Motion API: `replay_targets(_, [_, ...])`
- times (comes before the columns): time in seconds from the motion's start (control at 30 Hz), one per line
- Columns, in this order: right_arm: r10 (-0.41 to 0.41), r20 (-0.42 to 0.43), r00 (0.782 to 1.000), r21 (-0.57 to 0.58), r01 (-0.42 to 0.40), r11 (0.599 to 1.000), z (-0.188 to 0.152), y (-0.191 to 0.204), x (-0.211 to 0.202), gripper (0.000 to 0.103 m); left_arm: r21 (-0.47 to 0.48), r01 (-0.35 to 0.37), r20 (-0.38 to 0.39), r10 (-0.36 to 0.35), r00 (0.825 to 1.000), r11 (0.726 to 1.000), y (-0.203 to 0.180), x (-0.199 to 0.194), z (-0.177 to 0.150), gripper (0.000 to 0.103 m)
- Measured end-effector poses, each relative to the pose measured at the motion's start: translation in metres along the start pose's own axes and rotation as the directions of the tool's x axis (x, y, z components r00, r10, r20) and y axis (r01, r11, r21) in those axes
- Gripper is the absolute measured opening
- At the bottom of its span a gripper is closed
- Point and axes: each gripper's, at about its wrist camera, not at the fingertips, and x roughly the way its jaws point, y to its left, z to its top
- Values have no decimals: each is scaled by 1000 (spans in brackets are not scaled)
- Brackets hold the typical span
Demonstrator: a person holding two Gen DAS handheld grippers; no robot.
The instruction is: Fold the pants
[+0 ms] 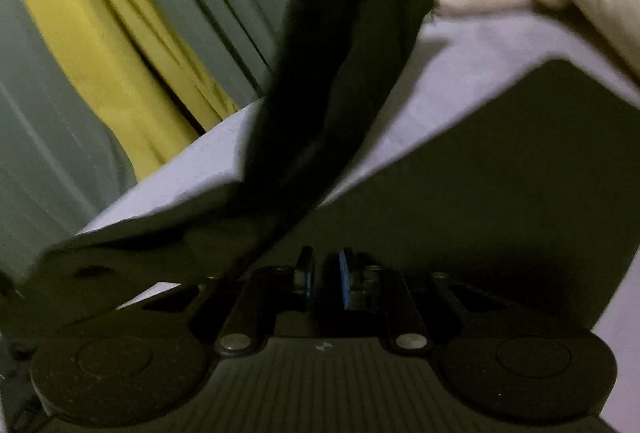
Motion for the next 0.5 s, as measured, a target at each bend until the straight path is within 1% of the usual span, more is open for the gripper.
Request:
replay_targets(0.03, [39, 13, 999, 30, -39, 999, 6, -3, -5, 20, -8, 6, -4, -6, 1000, 1000, 1, -1, 0, 103])
replay_targets(0.07, [54, 33, 998, 42, -56, 998, 11, -2, -10, 24, -16, 10, -7, -10, 1000, 1000, 1, -2, 0, 103])
replay_targets(0.1, [57, 56, 997, 53, -60, 997, 17, -1, -15, 39, -27, 18, -6, -18, 1000, 999, 2, -4, 0, 103])
replay_targets(0.13, [69, 74, 995, 69, -74, 995, 23, 0, -18, 62, -35, 23, -5, -23, 1000, 999, 3, -5, 0, 103])
replay_targets(0.17, [90, 86, 992, 98, -99, 990, 27, -1, -19, 70, -40, 25, -6, -25, 1000, 999, 3, -6, 0, 103])
replay_targets(0.2, [114, 89, 989, 133, -125, 983, 30, -3, -18, 73, -40, 26, -7, -26, 1000, 999, 3, -7, 0, 103])
replay_targets(0.27, [165, 63, 984, 204, -174, 963, 42, -4, -8, 73, -32, 29, -8, -29, 1000, 999, 2, -9, 0, 103])
replay_targets(0.3, [176, 54, 983, 226, -184, 957, 43, -2, -6, 73, -27, 30, -7, -31, 1000, 999, 1, -9, 0, 103])
replay_targets(0.37, [167, 23, 986, 249, -167, 954, 55, 9, 8, 73, -21, 31, -7, -31, 999, 999, 0, -10, -2, 103])
replay_targets(0.4, [162, 21, 987, 243, -162, 957, 60, 16, 12, 73, -21, 30, -8, -30, 1000, 999, 0, -10, -1, 103])
replay_targets(0.5, [81, 20, 996, 207, -84, 975, 73, 41, 22, 73, -21, 30, -6, -30, 1000, 999, -1, -9, -1, 103])
